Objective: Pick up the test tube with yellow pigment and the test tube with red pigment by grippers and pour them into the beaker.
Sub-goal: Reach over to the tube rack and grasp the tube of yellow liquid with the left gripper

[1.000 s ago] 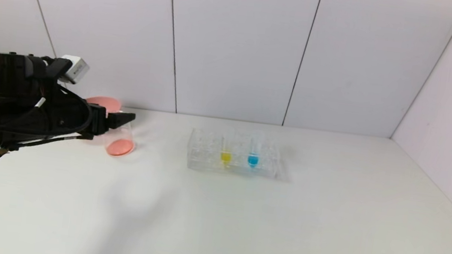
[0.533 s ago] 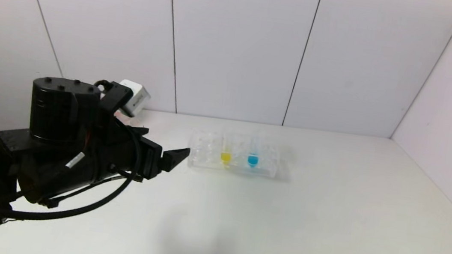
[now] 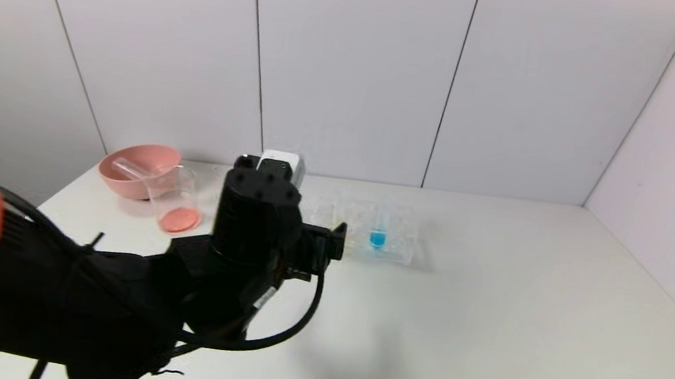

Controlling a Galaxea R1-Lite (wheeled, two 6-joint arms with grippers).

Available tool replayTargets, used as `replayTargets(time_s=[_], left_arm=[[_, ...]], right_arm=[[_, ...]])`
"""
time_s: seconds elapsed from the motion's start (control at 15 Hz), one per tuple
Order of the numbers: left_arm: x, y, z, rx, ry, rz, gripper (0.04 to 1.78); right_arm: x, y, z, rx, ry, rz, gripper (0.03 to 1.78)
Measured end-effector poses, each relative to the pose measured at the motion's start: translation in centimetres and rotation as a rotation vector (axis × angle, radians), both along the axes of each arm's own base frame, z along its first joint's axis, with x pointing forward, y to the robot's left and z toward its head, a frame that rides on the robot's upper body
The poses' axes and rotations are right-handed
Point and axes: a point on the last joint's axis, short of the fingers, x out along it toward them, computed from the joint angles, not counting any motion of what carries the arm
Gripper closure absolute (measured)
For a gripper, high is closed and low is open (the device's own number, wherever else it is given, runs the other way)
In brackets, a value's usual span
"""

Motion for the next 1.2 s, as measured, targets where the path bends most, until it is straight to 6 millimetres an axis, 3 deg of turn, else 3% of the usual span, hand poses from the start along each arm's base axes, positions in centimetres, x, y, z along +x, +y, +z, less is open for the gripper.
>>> replayTargets(time_s=[0.2,0.53,0.8,1.2], left_arm=[[1.4,-3.2,-2.0,0.019,-0.027,0.086,0.06],[3.4,-5.7,-2.8,0.043,-0.06,0.095,0.06],[6.3,-6.5,-3.1,0.071,-0.098,0.123,0.06],[9.6,-6.3,-4.2,0.071,-0.113,0.162,0.06]], right_arm=[[0.0,0.0,0.0,0.0,0.0,0.0,0.1],[0.0,0.0,0.0,0.0,0.0,0.0,0.1],[0.0,0.0,0.0,0.0,0.0,0.0,0.1],[0.0,0.0,0.0,0.0,0.0,0.0,0.1]])
